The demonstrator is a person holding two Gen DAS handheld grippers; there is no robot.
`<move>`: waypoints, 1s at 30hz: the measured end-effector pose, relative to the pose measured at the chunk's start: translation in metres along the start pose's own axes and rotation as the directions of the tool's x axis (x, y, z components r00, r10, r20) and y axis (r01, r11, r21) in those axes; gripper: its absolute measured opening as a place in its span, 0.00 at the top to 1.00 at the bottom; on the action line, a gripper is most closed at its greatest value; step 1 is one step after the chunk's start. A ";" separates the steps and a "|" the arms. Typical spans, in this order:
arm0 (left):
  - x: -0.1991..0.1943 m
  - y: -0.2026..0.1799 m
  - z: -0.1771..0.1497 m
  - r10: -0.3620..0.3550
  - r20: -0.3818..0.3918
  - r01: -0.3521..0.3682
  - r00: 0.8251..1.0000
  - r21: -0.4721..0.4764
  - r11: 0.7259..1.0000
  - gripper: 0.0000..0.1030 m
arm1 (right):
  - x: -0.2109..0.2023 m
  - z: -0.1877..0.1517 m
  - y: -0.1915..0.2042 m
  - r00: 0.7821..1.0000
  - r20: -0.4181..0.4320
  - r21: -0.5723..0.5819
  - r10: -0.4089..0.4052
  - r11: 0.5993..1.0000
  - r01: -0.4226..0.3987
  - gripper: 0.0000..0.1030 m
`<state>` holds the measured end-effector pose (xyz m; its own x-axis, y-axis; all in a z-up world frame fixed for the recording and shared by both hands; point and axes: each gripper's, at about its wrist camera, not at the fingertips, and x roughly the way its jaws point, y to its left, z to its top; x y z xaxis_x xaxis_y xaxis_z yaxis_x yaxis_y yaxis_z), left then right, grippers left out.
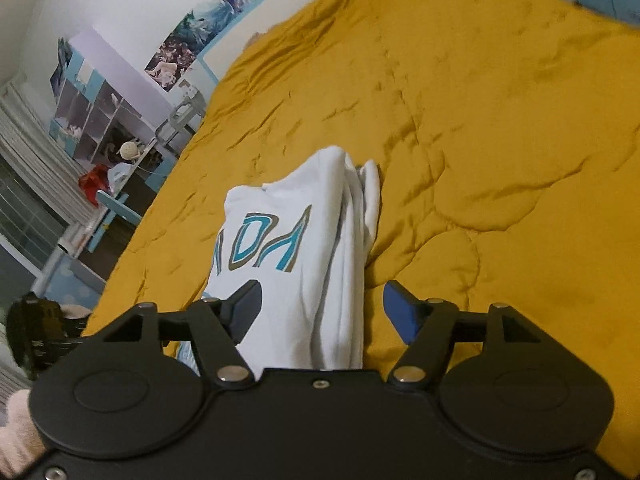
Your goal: Fold small clothes
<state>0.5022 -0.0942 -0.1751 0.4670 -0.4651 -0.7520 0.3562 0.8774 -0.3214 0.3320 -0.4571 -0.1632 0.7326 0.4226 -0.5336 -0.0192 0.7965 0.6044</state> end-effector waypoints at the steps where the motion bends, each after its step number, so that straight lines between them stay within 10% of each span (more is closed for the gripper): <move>1: 0.006 0.000 0.002 -0.005 -0.005 0.005 1.000 -0.010 1.000 0.21 | 0.006 0.001 -0.005 1.000 -0.012 0.013 0.007 1.000 -0.007 0.33; 30: 0.109 0.024 0.040 -0.369 -0.036 0.328 0.929 -0.383 0.864 0.00 | 0.112 0.013 -0.019 0.952 -0.147 0.138 0.270 0.958 -0.250 0.17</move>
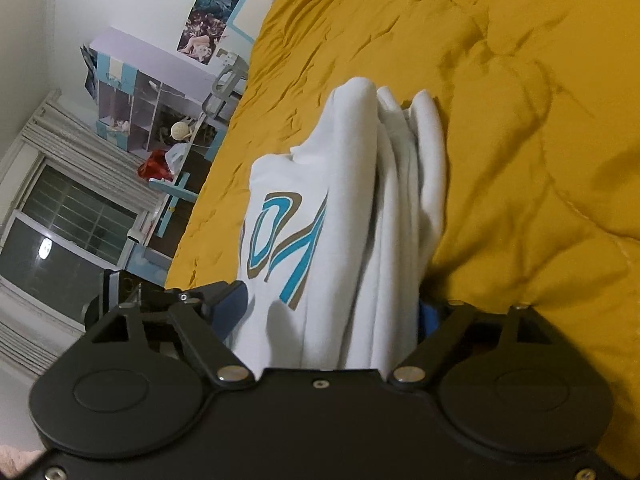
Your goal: Fold small clothes
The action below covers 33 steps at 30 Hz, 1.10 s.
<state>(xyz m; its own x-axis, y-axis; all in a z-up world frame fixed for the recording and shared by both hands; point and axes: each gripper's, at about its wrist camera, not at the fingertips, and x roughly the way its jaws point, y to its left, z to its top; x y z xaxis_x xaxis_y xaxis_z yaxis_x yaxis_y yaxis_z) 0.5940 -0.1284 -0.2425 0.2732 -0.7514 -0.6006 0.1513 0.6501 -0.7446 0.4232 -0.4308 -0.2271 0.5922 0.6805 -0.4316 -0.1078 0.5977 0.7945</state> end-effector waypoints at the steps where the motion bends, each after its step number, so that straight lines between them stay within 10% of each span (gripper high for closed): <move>1: 0.001 0.000 0.000 -0.002 0.001 0.003 1.000 -0.007 1.000 0.00 | 0.002 0.000 0.001 1.000 0.004 -0.002 0.003 1.000 -0.003 0.17; 4: 0.000 0.002 -0.001 -0.017 0.008 0.017 1.000 -0.031 0.999 0.00 | 0.009 0.001 0.003 1.000 0.011 -0.008 -0.002 1.000 0.002 0.25; 6: -0.004 0.003 0.002 -0.007 0.015 0.007 1.000 -0.039 0.999 0.34 | 0.010 0.001 0.003 0.999 0.013 -0.001 -0.029 1.000 0.029 0.51; 9: -0.010 0.011 0.002 -0.026 0.006 0.026 1.000 -0.069 0.997 0.66 | 0.010 0.002 0.006 0.999 0.007 0.021 -0.046 0.999 0.045 0.65; 18: -0.046 -0.015 0.010 -0.024 0.041 0.024 0.999 -0.011 1.000 0.73 | 0.001 0.009 0.051 0.998 0.029 0.008 -0.058 0.998 0.058 0.70; 33: -0.239 -0.011 -0.010 0.074 0.159 -0.084 0.985 0.053 0.995 0.71 | 0.053 -0.017 0.187 0.997 -0.021 -0.111 0.079 0.991 -0.081 0.70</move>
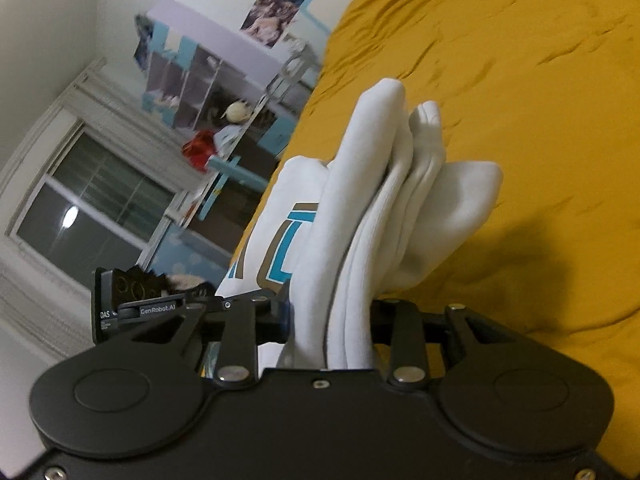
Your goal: Fold small clothes
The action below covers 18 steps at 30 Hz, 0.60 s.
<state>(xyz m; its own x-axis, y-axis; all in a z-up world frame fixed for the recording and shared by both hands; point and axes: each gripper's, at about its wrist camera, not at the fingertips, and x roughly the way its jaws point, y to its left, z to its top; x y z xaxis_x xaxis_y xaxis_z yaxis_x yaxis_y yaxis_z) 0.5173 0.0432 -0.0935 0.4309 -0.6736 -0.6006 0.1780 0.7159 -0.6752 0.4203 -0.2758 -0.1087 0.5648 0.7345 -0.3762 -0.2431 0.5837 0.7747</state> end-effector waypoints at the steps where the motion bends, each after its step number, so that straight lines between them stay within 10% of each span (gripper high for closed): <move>1: -0.007 0.007 -0.003 0.008 0.001 -0.008 1.000 -0.001 1.000 0.71 | 0.007 -0.005 0.002 1.000 -0.009 0.003 0.006 1.000 -0.006 0.70; 12: 0.027 0.120 -0.063 0.028 -0.072 -0.037 0.997 -0.129 0.991 0.64 | 0.070 -0.070 -0.073 0.986 -0.133 0.073 -0.103 0.991 0.113 0.61; 18: -0.017 0.138 -0.055 0.012 0.003 -0.012 1.000 -0.120 0.993 0.62 | 0.030 -0.062 -0.091 0.990 -0.119 0.097 -0.081 0.991 0.093 0.47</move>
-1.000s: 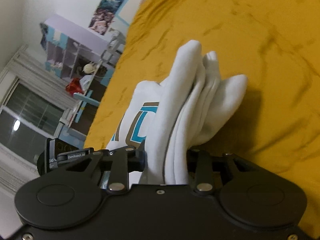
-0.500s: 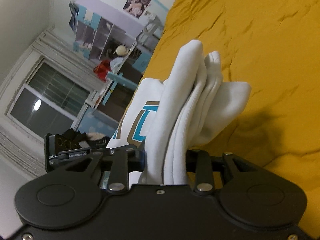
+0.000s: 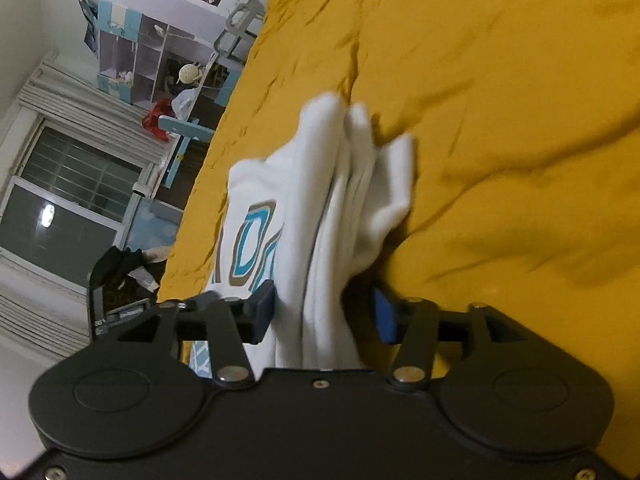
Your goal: Fold small clothes
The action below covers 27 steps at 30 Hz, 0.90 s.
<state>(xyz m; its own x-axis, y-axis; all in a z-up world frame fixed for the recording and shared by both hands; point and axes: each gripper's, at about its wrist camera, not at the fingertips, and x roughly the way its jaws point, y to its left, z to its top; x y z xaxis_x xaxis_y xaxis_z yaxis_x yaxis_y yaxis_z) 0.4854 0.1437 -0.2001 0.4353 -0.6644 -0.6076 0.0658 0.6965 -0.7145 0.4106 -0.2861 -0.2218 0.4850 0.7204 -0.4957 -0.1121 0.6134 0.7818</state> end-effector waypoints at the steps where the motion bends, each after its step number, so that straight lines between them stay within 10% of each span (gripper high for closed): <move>1: -0.006 -0.003 0.007 0.020 0.025 -0.020 0.999 0.022 1.000 0.62 | -0.007 0.001 0.005 0.999 0.024 -0.031 -0.026 0.999 0.026 0.47; 6: -0.009 -0.003 0.043 0.062 0.102 -0.068 0.993 0.056 0.996 0.60 | -0.014 0.039 0.035 0.982 0.169 -0.152 -0.078 0.983 0.105 0.48; 12: 0.037 -0.001 0.065 0.070 0.122 -0.066 0.990 -0.032 0.997 0.54 | 0.032 0.065 0.046 0.977 0.143 -0.200 -0.159 0.962 0.186 0.49; 14: 0.049 0.004 0.066 0.061 0.119 -0.053 0.991 -0.067 0.996 0.53 | 0.046 0.067 0.042 0.980 0.116 -0.189 -0.159 0.966 0.179 0.67; 18: 0.039 -0.005 0.066 0.010 0.219 -0.003 0.976 -0.032 0.999 0.95 | 0.042 0.061 0.042 0.971 0.160 -0.196 -0.178 0.958 0.208 0.80; 20: 0.027 -0.016 0.061 -0.012 0.310 -0.011 0.951 0.074 0.997 0.95 | 0.033 0.054 0.052 0.962 0.217 -0.237 -0.165 0.947 0.216 0.80; 27: 0.060 0.003 0.066 0.127 0.227 -0.139 0.966 0.039 0.990 0.94 | 0.053 0.057 0.015 0.958 0.182 -0.203 -0.223 0.944 0.259 0.81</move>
<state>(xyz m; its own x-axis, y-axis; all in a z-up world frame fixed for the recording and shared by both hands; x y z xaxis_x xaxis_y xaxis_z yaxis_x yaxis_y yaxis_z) 0.5715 0.1239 -0.2157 0.6324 -0.4917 -0.5986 0.0393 0.7921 -0.6091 0.4839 -0.2575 -0.2148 0.6471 0.4942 -0.5805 -0.1568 0.8315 0.5330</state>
